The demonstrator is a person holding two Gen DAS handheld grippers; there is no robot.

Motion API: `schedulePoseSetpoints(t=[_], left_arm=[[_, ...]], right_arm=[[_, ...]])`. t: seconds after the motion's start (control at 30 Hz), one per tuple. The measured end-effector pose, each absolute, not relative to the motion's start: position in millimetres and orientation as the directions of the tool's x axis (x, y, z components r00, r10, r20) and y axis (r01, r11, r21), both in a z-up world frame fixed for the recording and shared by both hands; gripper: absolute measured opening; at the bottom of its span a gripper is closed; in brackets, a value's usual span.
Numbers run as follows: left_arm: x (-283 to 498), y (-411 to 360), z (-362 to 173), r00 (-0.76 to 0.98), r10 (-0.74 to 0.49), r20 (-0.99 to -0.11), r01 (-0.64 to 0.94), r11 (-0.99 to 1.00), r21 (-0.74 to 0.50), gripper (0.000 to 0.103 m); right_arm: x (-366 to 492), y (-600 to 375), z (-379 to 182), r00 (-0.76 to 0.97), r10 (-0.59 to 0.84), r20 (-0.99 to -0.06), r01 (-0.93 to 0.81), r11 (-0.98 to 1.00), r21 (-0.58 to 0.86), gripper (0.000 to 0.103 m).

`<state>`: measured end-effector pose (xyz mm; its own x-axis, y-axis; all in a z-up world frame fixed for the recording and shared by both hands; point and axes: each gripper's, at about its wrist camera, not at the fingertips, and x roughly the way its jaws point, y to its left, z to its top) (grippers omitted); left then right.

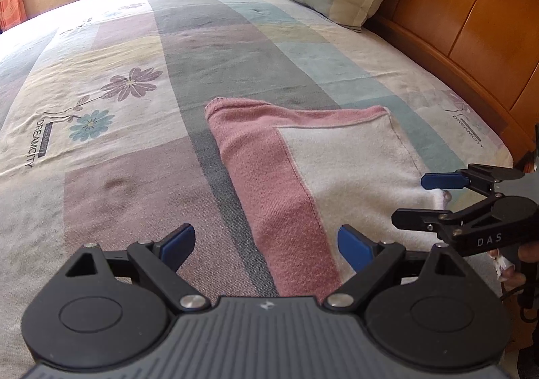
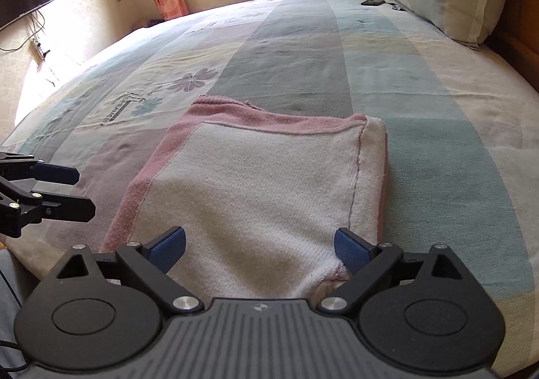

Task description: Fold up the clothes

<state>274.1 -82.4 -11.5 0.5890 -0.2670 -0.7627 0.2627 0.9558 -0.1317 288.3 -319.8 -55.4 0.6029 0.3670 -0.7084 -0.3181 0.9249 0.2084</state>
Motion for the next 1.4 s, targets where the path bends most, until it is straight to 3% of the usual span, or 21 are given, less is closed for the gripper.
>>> schedulePoseSetpoints(t=[0.23, 0.43, 0.67, 0.93, 1.13, 1.4], left_arm=[[306, -133, -14, 0.582, -0.346, -0.736, 0.379, 0.916, -0.131, 0.091], [331, -147, -45, 0.526, -0.337, -0.781, 0.359, 0.92, -0.155, 0.092], [334, -143, -32, 0.543, -0.342, -0.767, 0.347, 0.923, -0.166, 0.095], [314, -75, -26, 0.587, -0.408, -0.699, 0.198, 0.91, -0.365, 0.096], [308, -32, -59, 0.53, -0.491, -0.692, 0.05, 0.832, -0.552, 0.095], [322, -20, -95, 0.461, -0.609, -0.645, -0.054, 0.707, -0.706, 0.095]], right_arm=[[286, -326, -57, 0.609, 0.406, -0.681, -0.321, 0.912, 0.256, 0.103], [285, -335, -59, 0.613, 0.447, -0.651, -0.319, 0.894, 0.314, 0.103], [283, -341, -59, 0.621, 0.471, -0.626, -0.314, 0.882, 0.353, 0.103], [266, -392, -51, 0.658, 0.517, -0.548, -0.183, 0.815, 0.549, 0.103], [272, -417, -76, 0.616, 0.537, -0.576, -0.063, 0.763, 0.644, 0.103], [317, -424, -108, 0.5, 0.631, -0.593, 0.024, 0.674, 0.738, 0.103]])
